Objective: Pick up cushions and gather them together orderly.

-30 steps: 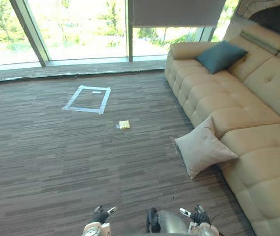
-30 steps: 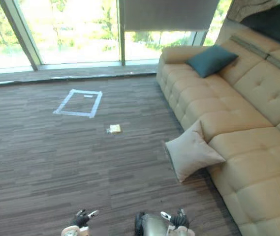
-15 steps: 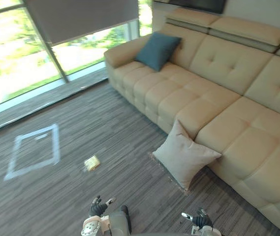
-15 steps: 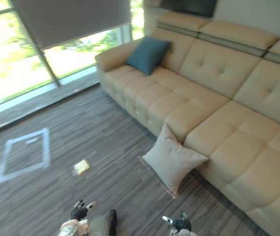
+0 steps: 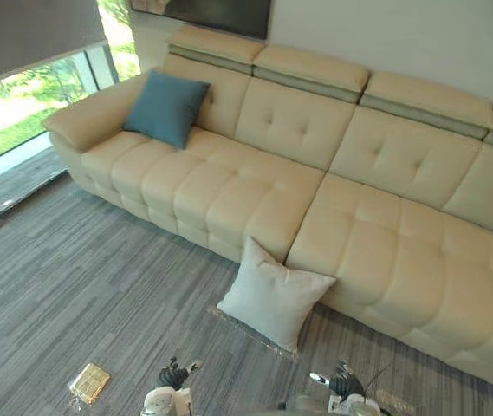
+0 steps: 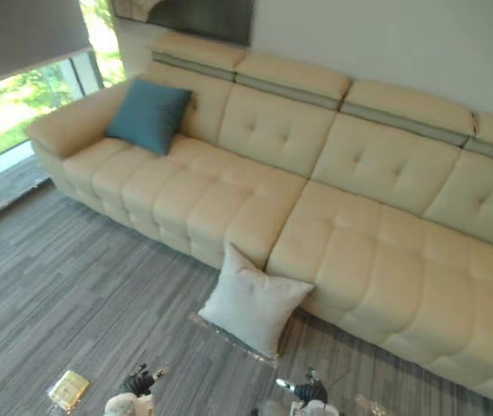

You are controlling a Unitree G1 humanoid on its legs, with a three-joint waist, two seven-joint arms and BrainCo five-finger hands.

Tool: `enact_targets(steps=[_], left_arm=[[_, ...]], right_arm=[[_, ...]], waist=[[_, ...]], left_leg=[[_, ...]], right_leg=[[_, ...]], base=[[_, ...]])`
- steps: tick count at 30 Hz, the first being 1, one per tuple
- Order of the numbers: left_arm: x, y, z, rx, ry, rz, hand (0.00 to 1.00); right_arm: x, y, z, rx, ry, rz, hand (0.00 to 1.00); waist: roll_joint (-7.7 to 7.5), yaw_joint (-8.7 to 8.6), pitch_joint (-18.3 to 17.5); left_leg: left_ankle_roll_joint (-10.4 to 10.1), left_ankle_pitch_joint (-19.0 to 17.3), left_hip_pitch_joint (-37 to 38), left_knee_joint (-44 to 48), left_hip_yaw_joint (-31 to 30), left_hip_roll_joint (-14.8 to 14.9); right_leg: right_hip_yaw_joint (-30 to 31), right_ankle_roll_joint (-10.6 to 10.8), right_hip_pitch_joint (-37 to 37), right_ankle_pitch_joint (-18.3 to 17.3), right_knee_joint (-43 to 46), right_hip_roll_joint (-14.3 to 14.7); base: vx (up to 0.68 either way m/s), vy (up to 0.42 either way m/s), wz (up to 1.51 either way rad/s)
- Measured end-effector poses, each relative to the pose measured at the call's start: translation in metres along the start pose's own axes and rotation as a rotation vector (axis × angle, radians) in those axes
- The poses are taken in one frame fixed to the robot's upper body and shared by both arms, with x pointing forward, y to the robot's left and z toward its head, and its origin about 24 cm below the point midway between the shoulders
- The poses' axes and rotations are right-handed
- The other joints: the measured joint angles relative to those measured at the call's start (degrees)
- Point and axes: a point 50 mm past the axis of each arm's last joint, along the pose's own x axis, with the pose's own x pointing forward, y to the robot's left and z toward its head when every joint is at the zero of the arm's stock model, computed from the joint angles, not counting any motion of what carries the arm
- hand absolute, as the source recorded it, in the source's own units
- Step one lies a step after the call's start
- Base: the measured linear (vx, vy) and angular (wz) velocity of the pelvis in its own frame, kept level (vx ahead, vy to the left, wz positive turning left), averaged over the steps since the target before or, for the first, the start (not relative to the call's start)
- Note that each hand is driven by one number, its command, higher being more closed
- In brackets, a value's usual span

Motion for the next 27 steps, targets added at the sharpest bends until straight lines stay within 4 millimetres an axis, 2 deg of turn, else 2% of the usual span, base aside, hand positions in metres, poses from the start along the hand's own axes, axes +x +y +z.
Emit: enact_targets(steps=[1,2,3,4,5,6,7,10,13,14,15,16,17,18,19,21,24,27], left_arm=[[-0.001,-0.007,-0.004,-0.008,0.013,-0.016,0.00],[-0.002,-0.010,-0.005,-0.012,0.014,-0.025,0.00],[-0.002,-0.012,-0.002,-0.023,0.001,-0.028,0.00],[-0.002,-0.013,0.002,-0.038,-0.016,-0.027,0.00],[-0.002,-0.015,0.003,-0.046,-0.027,-0.029,0.00],[-0.003,-0.012,0.002,-0.064,-0.033,-0.017,0.00],[-0.004,-0.009,0.003,-0.073,-0.043,-0.008,0.00],[-0.003,-0.009,0.009,-0.074,-0.064,-0.008,0.00],[-0.003,-0.010,0.015,-0.079,-0.096,-0.010,0.00],[-0.002,-0.012,0.016,-0.077,-0.099,-0.013,0.00],[-0.002,-0.012,0.016,-0.077,-0.098,-0.014,0.00],[-0.002,-0.014,0.014,-0.078,-0.092,-0.019,0.00],[-0.002,-0.012,0.015,-0.073,-0.091,-0.015,0.00],[-0.001,-0.009,0.015,-0.068,-0.088,-0.009,0.00],[-0.001,-0.006,0.015,-0.057,-0.086,-0.005,0.00],[0.000,-0.004,0.014,-0.045,-0.081,-0.002,0.00],[-0.001,-0.005,0.012,-0.028,-0.070,-0.009,0.00],[-0.001,-0.005,0.011,-0.023,-0.066,-0.011,0.00]], right_arm=[[0.002,-0.007,0.005,0.008,-0.017,-0.019,0.00],[0.002,-0.009,0.006,0.010,-0.020,-0.026,0.00],[0.002,-0.010,0.007,0.016,-0.024,-0.029,0.00],[0.002,-0.011,0.008,0.008,-0.027,-0.030,0.00],[0.002,-0.012,0.008,0.003,-0.028,-0.032,0.00],[0.002,-0.012,0.008,0.000,-0.027,-0.033,0.00],[0.002,-0.009,0.007,-0.003,-0.023,-0.023,0.00],[0.001,-0.006,0.005,-0.013,-0.015,-0.013,0.00],[0.000,-0.007,0.000,-0.013,0.003,-0.016,0.00],[0.000,-0.004,0.000,-0.010,0.004,-0.011,0.00],[0.000,-0.004,-0.001,-0.010,0.006,-0.011,0.00],[-0.001,-0.004,-0.002,-0.012,0.006,-0.011,0.00],[-0.001,-0.001,-0.004,-0.008,0.015,-0.005,0.00],[-0.002,0.000,-0.006,-0.006,0.019,-0.003,0.00],[-0.004,0.005,-0.010,0.006,0.031,0.008,0.00],[-0.006,0.011,-0.017,0.019,0.050,0.018,0.00],[-0.007,0.012,-0.019,0.023,0.059,0.018,0.00],[-0.007,0.010,-0.022,0.030,0.072,0.009,0.00]], waist=[[2.11,-0.52,0.55],[2.52,-0.88,0.57],[2.45,-1.27,1.27],[3.56,-1.34,1.32],[4.22,-1.14,1.51],[4.42,-0.91,1.63],[3.76,-0.59,1.76],[2.51,0.33,1.98],[1.83,0.92,2.12],[1.69,1.24,2.03],[1.75,1.26,1.98],[2.17,1.28,1.73],[1.78,1.57,1.43],[0.78,1.52,0.95],[-0.92,1.42,0.23],[-2.22,1.47,-0.45],[-2.22,1.50,-0.58],[-2.41,1.57,-0.95]], left_leg=[[-1.50,-0.18,1.59,0.64,-0.03,1.28],[-1.69,-0.07,0.85,3.66,-0.08,1.90],[-2.20,-0.54,-1.72,11.11,-0.70,3.77],[-2.00,-0.17,-7.20,25.13,-2.72,7.88],[-2.05,0.26,-10.01,32.21,-3.98,10.15],[-2.50,-0.19,-12.79,39.94,-5.84,12.63],[-3.51,-1.17,-14.97,44.29,-7.37,14.02],[-3.87,-2.52,-17.10,40.13,-7.98,13.28],[-4.20,-3.36,-20.00,26.15,-14.72,8.69],[-4.62,-1.88,-19.82,17.62,-20.44,5.40],[-4.33,-1.27,-19.71,16.44,-20.90,5.16],[-2.24,2.66,-19.49,12.94,-21.87,4.69],[-5.04,4.33,-18.27,11.77,-21.29,4.42],[-4.84,4.28,-17.47,10.73,-20.26,3.54],[-4.66,4.30,-16.45,9.12,-18.64,2.16],[-3.81,3.97,-14.56,7.51,-16.38,0.17],[-3.23,3.63,-11.76,5.64,-15.51,-1.14],[-2.92,3.89,-9.74,2.87,-15.38,-1.31]], right_leg=[[-0.73,0.05,1.37,-1.26,1.20,0.68],[-0.80,-0.15,2.26,-2.61,0.68,0.71],[-0.76,-0.03,3.62,-3.16,-0.01,0.95],[-0.55,-0.45,6.18,-3.34,-2.49,2.61],[-0.11,-1.15,7.85,-3.55,-3.63,3.90],[0.81,-2.10,9.99,-4.23,-4.66,5.48],[2.18,-2.68,12.43,-4.75,-5.22,6.65],[5.38,-2.68,15.84,-5.07,-7.33,7.30],[10.08,-1.77,18.12,-5.58,-8.60,7.23],[12.37,-0.51,18.64,-6.29,-9.00,7.15],[12.67,-0.27,18.65,-6.47,-8.99,7.19],[13.70,0.95,18.80,-7.24,-8.64,7.47],[15.52,2.18,18.87,-8.31,-7.33,6.88],[15.80,2.89,18.73,-8.70,-6.84,5.88],[16.07,3.74,18.46,-9.20,-6.41,4.26],[16.93,4.48,18.68,-9.27,-6.25,1.97],[16.83,5.43,20.52,-8.66,-7.02,0.63],[16.71,5.21,20.89,-8.26,-7.28,0.69]], base=[[0.27,-0.149,-0.09],[0.23,-0.149,-0.01],[0.23,-0.245,0.05],[0.23,-0.255,-0.04],[0.27,-0.255,-0.30],[0.25,-0.141,-0.62],[0.25,-0.124,-0.75],[0.26,-0.073,-0.82],[0.28,0.079,-0.83],[0.33,0.198,-0.74],[0.25,0.199,-0.74],[0.21,0.218,-0.63],[0.29,0.273,-0.64],[0.37,0.307,-0.56],[0.29,0.221,-0.32],[0.22,0.173,-0.37],[0.17,0.142,-0.12],[0.07,0.032,-0.03]])
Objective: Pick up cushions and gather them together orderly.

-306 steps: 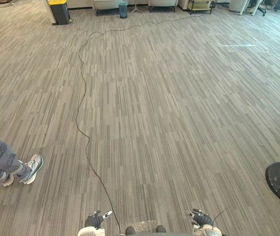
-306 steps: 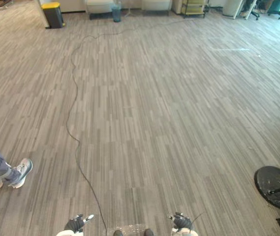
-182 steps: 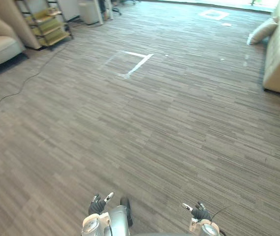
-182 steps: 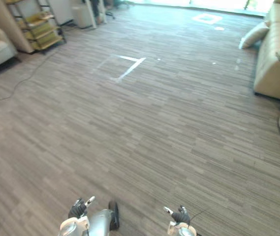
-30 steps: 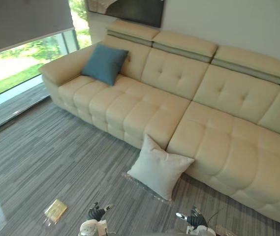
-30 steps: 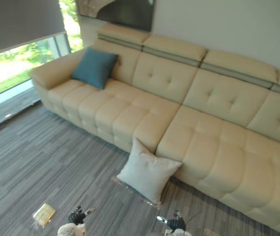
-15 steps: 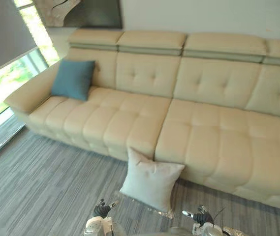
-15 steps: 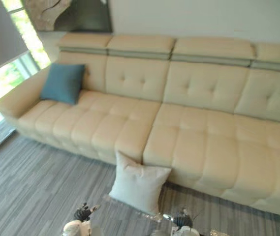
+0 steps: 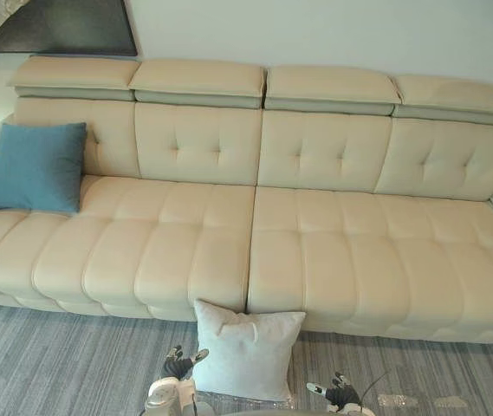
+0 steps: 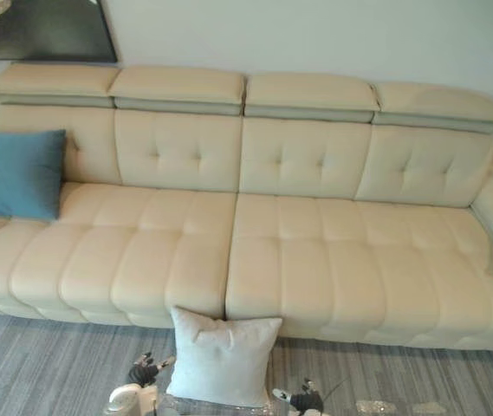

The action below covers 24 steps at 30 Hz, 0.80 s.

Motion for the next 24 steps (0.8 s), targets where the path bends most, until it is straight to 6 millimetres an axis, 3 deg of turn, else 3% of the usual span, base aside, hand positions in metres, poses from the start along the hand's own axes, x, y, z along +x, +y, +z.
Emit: enact_targets(steps=[7,15,19,20,22,24], left_arm=[[-0.002,-0.011,-0.007,0.066,0.023,-0.050,0.00],[-0.001,-0.014,-0.004,0.082,0.013,-0.060,0.00],[0.006,-0.021,0.024,0.073,-0.064,-0.066,0.00],[0.009,-0.019,0.039,0.069,-0.111,-0.047,0.00],[0.012,-0.017,0.054,0.058,-0.148,-0.036,0.00],[0.015,-0.017,0.076,0.034,-0.208,-0.020,0.00]], right_arm=[[0.002,-0.014,-0.002,0.002,0.016,-0.038,0.00],[0.004,-0.018,0.004,0.024,0.004,-0.064,0.00],[0.010,-0.018,0.028,0.015,-0.062,-0.071,0.00],[0.012,-0.014,0.043,0.030,-0.109,-0.068,0.00],[0.012,-0.012,0.055,0.044,-0.153,-0.065,0.00],[0.013,-0.009,0.078,0.059,-0.227,-0.062,0.00]], waist=[[2.24,-0.28,-1.02],[2.81,-0.56,0.70],[3.82,-0.49,4.54],[2.80,-0.46,5.96],[2.05,-0.40,7.05],[1.46,-0.40,8.01]], left_leg=[[-0.23,3.26,3.25,-5.38,-1.12,1.15],[-1.09,4.32,2.43,-5.01,-2.16,2.93],[0.02,-0.73,-11.25,11.31,-2.81,6.08],[0.23,-3.85,-18.47,18.97,-3.68,6.76],[-0.78,-6.92,-24.18,24.78,-4.03,7.25],[-0.25,-10.05,-32.75,33.65,-5.10,7.58]], right_leg=[[-1.21,-1.67,1.80,2.12,-1.79,2.03],[-2.11,-1.72,0.39,2.15,0.75,4.27],[-3.08,-0.73,-11.30,1.09,13.76,5.83],[-3.34,-0.59,-18.43,-1.55,21.37,5.88],[-3.50,-0.89,-23.41,-4.91,26.54,5.72],[-3.44,-1.10,-30.31,-9.55,32.69,5.33]], base=[[0.02,-0.072,0.04],[-0.04,-0.093,0.06],[-0.17,-0.036,0.06],[-0.27,-0.007,0.03],[-0.24,0.010,0.04],[-0.27,0.040,-0.04]])
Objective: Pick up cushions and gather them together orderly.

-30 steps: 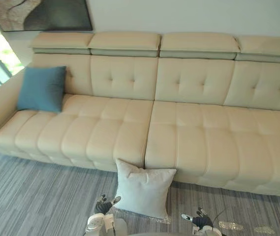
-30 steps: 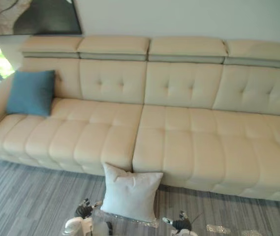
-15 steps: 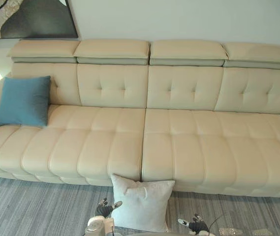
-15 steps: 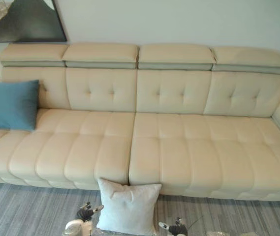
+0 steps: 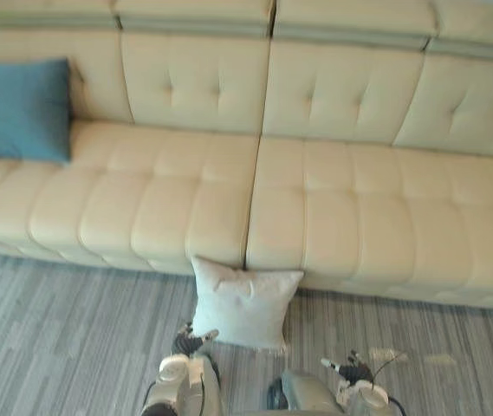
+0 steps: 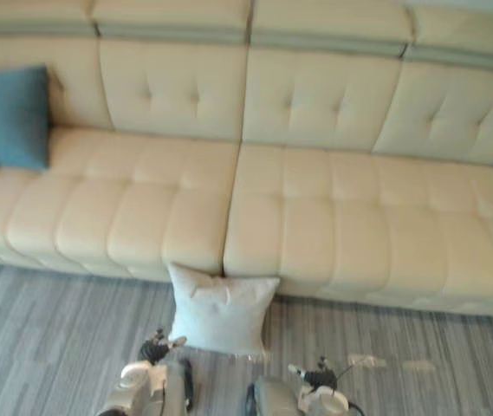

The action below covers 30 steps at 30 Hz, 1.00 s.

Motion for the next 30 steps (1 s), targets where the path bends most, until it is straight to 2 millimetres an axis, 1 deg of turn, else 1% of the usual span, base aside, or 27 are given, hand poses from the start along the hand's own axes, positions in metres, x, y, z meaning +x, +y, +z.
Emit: enact_targets(steps=[1,2,3,5,6,8,9,11,12,14,15,16,18,19,20,22,23,25,27,28,30], left_arm=[[0.003,0.000,0.011,-0.011,-0.031,0.006,0.00],[0.005,0.001,0.020,-0.023,-0.058,0.014,0.00],[0.009,0.000,0.035,-0.049,-0.104,0.023,0.00],[0.014,0.001,0.062,-0.075,-0.178,0.032,0.00],[0.016,0.002,0.080,-0.092,-0.230,0.039,0.00],[0.017,0.003,0.109,-0.121,-0.319,0.044,0.00],[0.017,0.005,0.128,-0.136,-0.374,0.055,0.00],[0.016,0.006,0.155,-0.145,-0.453,0.050,0.00],[0.013,0.007,0.175,-0.150,-0.511,0.044,0.00],[0.008,0.007,0.202,-0.151,-0.594,0.038,0.00],[0.004,0.009,0.220,-0.148,-0.645,0.039,0.00],[0.001,0.011,0.230,-0.145,-0.675,0.042,0.00],[-0.011,0.014,0.266,-0.122,-0.789,0.055,0.00],[-0.015,0.015,0.276,-0.115,-0.823,0.056,0.00],[-0.022,0.017,0.295,-0.113,-0.875,0.062,0.00],[-0.033,0.018,0.320,-0.117,-0.945,0.072,0.00],[-0.043,0.017,0.337,-0.106,-0.995,0.072,0.00],[-0.054,0.015,0.355,-0.092,-1.053,0.073,0.00],[-0.066,0.007,0.373,-0.087,-1.107,0.057,0.00],[-0.071,0.001,0.380,-0.075,-1.131,0.041,0.00],[-0.082,-0.006,0.389,-0.072,-1.181,0.020,0.00]], right_arm=[[0.002,0.002,0.010,0.023,-0.032,-0.001,0.00],[0.003,0.005,0.018,0.033,-0.056,0.000,0.00],[0.006,0.011,0.035,0.046,-0.106,0.011,0.00],[0.009,0.020,0.059,0.083,-0.172,0.029,0.00],[0.010,0.027,0.079,0.101,-0.231,0.044,0.00],[0.009,0.036,0.110,0.138,-0.325,0.068,0.00],[0.009,0.040,0.131,0.182,-0.382,0.077,0.00],[0.004,0.042,0.166,0.242,-0.481,0.079,0.00],[0.000,0.043,0.188,0.285,-0.543,0.085,0.00],[-0.009,0.040,0.219,0.321,-0.644,0.084,0.00],[-0.015,0.039,0.239,0.341,-0.704,0.093,0.00],[-0.018,0.039,0.250,0.354,-0.733,0.102,0.00],[-0.035,0.038,0.289,0.370,-0.858,0.114,0.00],[-0.040,0.037,0.299,0.375,-0.893,0.113,0.00],[-0.052,0.036,0.322,0.386,-0.960,0.122,0.00],[-0.067,0.034,0.347,0.401,-1.036,0.135,0.00],[-0.080,0.038,0.366,0.386,-1.098,0.152,0.00],[-0.098,0.045,0.385,0.367,-1.170,0.183,0.00],[-0.117,0.057,0.402,0.358,-1.234,0.226,0.00],[-0.125,0.064,0.408,0.352,-1.257,0.251,0.00],[-0.134,0.074,0.413,0.374,-1.267,0.288,0.00]], waist=[[-0.09,0.05,0.19],[0.05,0.03,0.49],[0.46,0.16,1.47],[0.86,0.27,2.20],[0.91,0.28,2.39],[0.86,0.27,2.91],[0.87,0.24,3.51],[0.79,0.25,4.49],[0.81,0.25,5.84],[0.84,0.21,6.14],[0.85,0.21,6.77],[0.83,0.22,7.48],[0.77,0.36,8.78],[0.78,0.36,9.23],[0.82,0.39,10.10],[0.74,0.40,10.79],[0.62,0.46,11.62],[0.67,0.49,12.34],[0.67,0.53,12.60],[0.69,0.69,12.63],[0.68,0.67,12.63]], left_leg=[[0.42,-0.94,-3.47,3.09,0.04,0.29],[0.65,-1.37,-5.75,5.11,0.04,0.30],[0.78,-1.64,-8.60,7.72,-0.04,0.51],[1.50,-2.05,-14.13,10.79,-0.13,0.65],[1.71,-1.91,-17.85,12.37,-0.18,0.57],[2.45,-1.38,-23.99,14.75,-0.20,0.53],[2.68,-0.99,-27.68,16.00,-0.21,0.52],[3.27,-0.21,-32.90,17.50,-0.12,0.47],[3.31,0.33,-35.64,18.22,-0.08,0.44],[3.59,1.37,-41.04,18.76,0.05,0.16],[3.61,2.09,-43.76,19.04,0.16,0.11],[3.65,2.18,-44.93,19.47,0.19,0.18],[3.66,2.18,-49.58,20.84,0.18,0.42],[3.68,2.21,-50.70,21.18,0.13,0.46],[3.69,2.20,-52.67,22.08,0.13,0.67],[3.69,2.20,-55.43,22.95,0.13,0.83],[3.70,2.20,-56.75,23.65,0.18,1.16],[3.70,2.20,-58.45,24.26,0.18,1.42],[3.70,2.20,-60.45,24.89,0.14,1.59],[3.69,2.20,-61.45,25.18,0.06,1.62],[3.68,2.21,-62.79,25.36,-0.11,1.72]], right_leg=[[-0.07,-0.34,-2.78,-2.03,2.04,-0.43],[-0.04,-0.51,-4.70,-3.22,3.46,-0.60],[0.12,-0.67,-7.19,-4.49,5.39,-0.63],[0.35,-1.16,-12.67,-5.74,8.74,-0.77],[0.42,-1.08,-16.74,-5.82,11.03,-1.07],[0.68,-0.92,-23.34,-5.97,14.49,-1.39],[0.87,-0.90,-27.20,-5.97,16.26,-1.50],[1.15,-0.78,-32.75,-5.90,18.59,-1.68],[1.20,-0.64,-35.60,-5.76,19.79,-1.89],[1.32,-0.30,-41.35,-5.47,21.27,-2.33],[1.53,-0.17,-44.25,-5.18,21.94,-2.37],[1.63,-0.07,-45.54,-5.09,22.46,-2.34],[1.69,-0.01,-50.33,-5.12,24.24,-2.34],[1.69,-0.01,-51.46,-5.12,24.63,-2.34],[1.68,0.12,-53.56,-5.19,25.68,-2.35],[1.73,0.25,-56.37,-5.26,26.78,-2.34],[1.64,0.31,-57.80,-5.29,27.54,-2.32],[1.50,0.39,-59.60,-5.33,28.24,-2.30],[1.34,0.41,-61.76,-5.34,29.26,-2.33],[1.26,0.41,-62.88,-5.35,29.75,-2.35],[1.01,0.39,-64.16,-5.34,29.95,-2.37]], base=[[-0.21,0.059,-0.08],[-0.19,0.072,-0.08],[-0.16,0.062,-0.08],[-0.21,0.059,-0.05],[-0.23,0.045,0.01],[-0.16,0.027,0.02],[-0.14,0.019,0.02],[-0.12,0.009,0.04],[-0.07,-0.004,0.08],[-0.04,-0.003,0.11],[-0.01,-0.001,0.06],[0.00,0.000,0.00],[0.00,0.000,0.00],[0.00,0.000,0.00],[0.00,0.000,0.00],[-0.03,-0.009,0.00],[-0.04,-0.005,-0.01],[-0.02,0.001,0.00],[-0.02,0.002,0.02],[-0.03,0.003,0.03],[0.00,0.000,0.00]])
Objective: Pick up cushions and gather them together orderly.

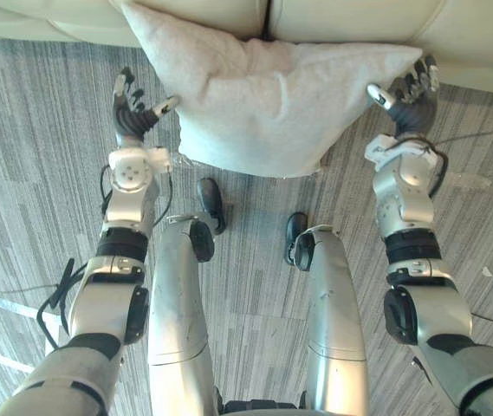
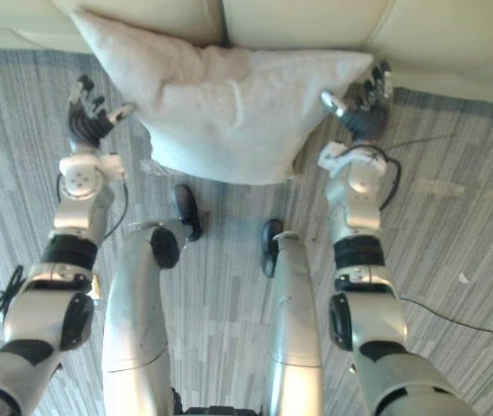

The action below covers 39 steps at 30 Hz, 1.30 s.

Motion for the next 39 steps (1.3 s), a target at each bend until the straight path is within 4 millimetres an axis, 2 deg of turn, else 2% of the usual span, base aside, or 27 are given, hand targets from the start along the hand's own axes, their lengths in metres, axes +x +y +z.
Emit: enact_targets(steps=[4,5,7,11,14,19,20,23,26,29,32,34,35,37,39], left_arm=[[0.000,-0.026,0.018,-0.072,-0.061,-0.032,0.00],[-0.002,-0.031,0.019,-0.090,-0.060,-0.032,1.00],[-0.007,-0.045,0.019,-0.154,-0.047,-0.030,1.00],[-0.013,-0.059,0.018,-0.246,-0.019,-0.011,1.00],[-0.018,-0.063,0.012,-0.293,0.009,-0.003,1.00],[-0.027,-0.068,0.012,-0.299,-0.012,-0.034,1.00],[-0.031,-0.070,0.011,-0.319,-0.009,-0.038,1.00],[-0.045,-0.067,0.001,-0.365,0.003,-0.032,1.00],[-0.063,-0.067,-0.012,-0.381,0.029,-0.043,1.00],[-0.091,-0.069,-0.027,-0.411,0.065,-0.057,1.00],[-0.122,-0.072,-0.042,-0.445,0.118,-0.081,1.00],[-0.141,-0.070,-0.050,-0.454,0.154,-0.094,1.00],[-0.154,-0.068,-0.056,-0.456,0.184,-0.108,1.00],[-0.167,-0.065,-0.060,-0.459,0.206,-0.118,1.00],[-0.186,-0.061,-0.065,-0.465,0.238,-0.134,1.00]], right_arm=[[-0.004,0.018,-0.003,0.013,0.013,0.044,0.00],[-0.004,0.023,-0.004,0.028,0.016,0.055,1.00],[-0.009,0.034,-0.009,0.074,0.040,0.051,1.00],[-0.014,0.041,-0.017,0.098,0.074,0.056,1.00],[-0.020,0.034,-0.030,0.097,0.114,0.035,1.00],[-0.033,0.019,-0.045,0.093,0.156,0.004,1.00],[-0.038,0.016,-0.046,0.098,0.152,0.003,1.00],[-0.056,0.013,-0.051,0.136,0.148,-0.001,1.00],[-0.075,0.005,-0.057,0.159,0.153,-0.017,1.00],[-0.105,-0.010,-0.068,0.174,0.178,-0.059,1.00],[-0.139,-0.028,-0.076,0.113,0.207,-0.080,1.00],[-0.158,-0.039,-0.076,0.072,0.216,-0.084,1.00],[-0.173,-0.047,-0.073,0.032,0.216,-0.088,1.00],[-0.183,-0.053,-0.068,0.018,0.213,-0.087,1.00],[-0.199,-0.060,-0.061,-0.017,0.209,-0.075,1.00]], waist=[[-0.01,0.09,-0.01],[-0.03,0.09,-0.03],[-0.03,0.09,-0.04],[-0.05,-0.18,-0.05],[-0.10,-0.35,-0.09],[-0.22,-0.87,-0.19],[-0.22,-0.98,-0.18],[-0.82,-1.50,-1.12],[-0.99,-1.80,-1.30],[-1.25,-1.81,-2.22],[-2.04,-2.36,-4.92],[-2.01,-2.89,-5.15],[-2.32,-2.90,-6.67],[-2.53,-2.97,-8.45],[-2.58,-3.01,-9.76]], left_leg=[[0.00,0.00,-0.64,0.46,-0.07,-0.12],[0.00,0.00,-0.63,0.52,-0.12,-0.12],[0.00,0.01,-0.60,1.09,-0.40,-0.28],[-0.27,0.69,-0.14,1.29,-1.35,-0.92],[-0.41,1.13,1.57,1.28,-1.69,-1.01],[-0.44,1.82,5.49,0.07,-1.73,-0.88],[-0.29,2.16,7.12,-1.21,-1.49,-0.92],[-0.60,2.86,11.73,-5.22,-1.21,-0.98],[-1.17,4.50,19.43,-10.82,-1.18,-1.44],[-2.03,5.71,29.07,-17.82,-0.90,-2.23],[-2.42,6.66,39.00,-25.29,0.15,-3.20],[-2.57,6.90,47.19,-30.00,0.57,-3.62],[-2.59,7.21,51.80,-33.43,1.30,-3.99],[-2.51,7.35,54.78,-35.70,2.00,-4.27],[-2.48,7.33,60.81,-39.22,3.04,-4.42]], right_leg=[[-0.06,-0.01,-0.63,0.00,0.74,-0.12],[-0.10,-0.01,-0.62,0.00,0.84,-0.11],[-0.20,-0.01,-0.60,0.00,1.82,-0.10],[-0.55,-0.02,0.08,0.00,2.71,-0.09],[-0.73,-0.02,1.92,0.01,2.89,-0.09],[-0.92,-0.23,6.05,0.10,1.13,0.05],[-1.02,-1.03,7.67,0.53,-0.19,0.00],[-1.51,-1.71,12.06,1.74,-4.51,-0.07],[-2.43,-1.99,20.02,3.29,-10.48,-0.11],[-3.58,-1.93,29.67,4.97,-17.97,-0.41],[-4.50,-1.18,39.08,6.55,-25.49,-1.28],[-5.17,0.09,47.52,7.78,-30.96,-1.52],[-5.66,0.49,51.98,8.90,-34.72,-1.86],[-5.56,0.74,54.95,9.46,-37.66,-1.98],[-5.63,2.09,61.05,11.11,-42.53,-2.00]], base=[[-0.01,0.014,0.03],[0.00,0.000,0.00],[-0.02,0.015,0.06],[-0.02,0.011,0.10],[-0.02,0.008,0.02],[-0.04,0.028,-0.07],[-0.01,0.014,-0.04],[0.04,0.006,-0.04],[0.11,-0.018,0.06],[0.18,-0.032,0.07],[0.15,-0.016,0.02],[0.19,0.010,-0.05],[0.16,0.031,-0.08],[0.14,0.045,-0.09],[0.17,0.069,-0.17]])
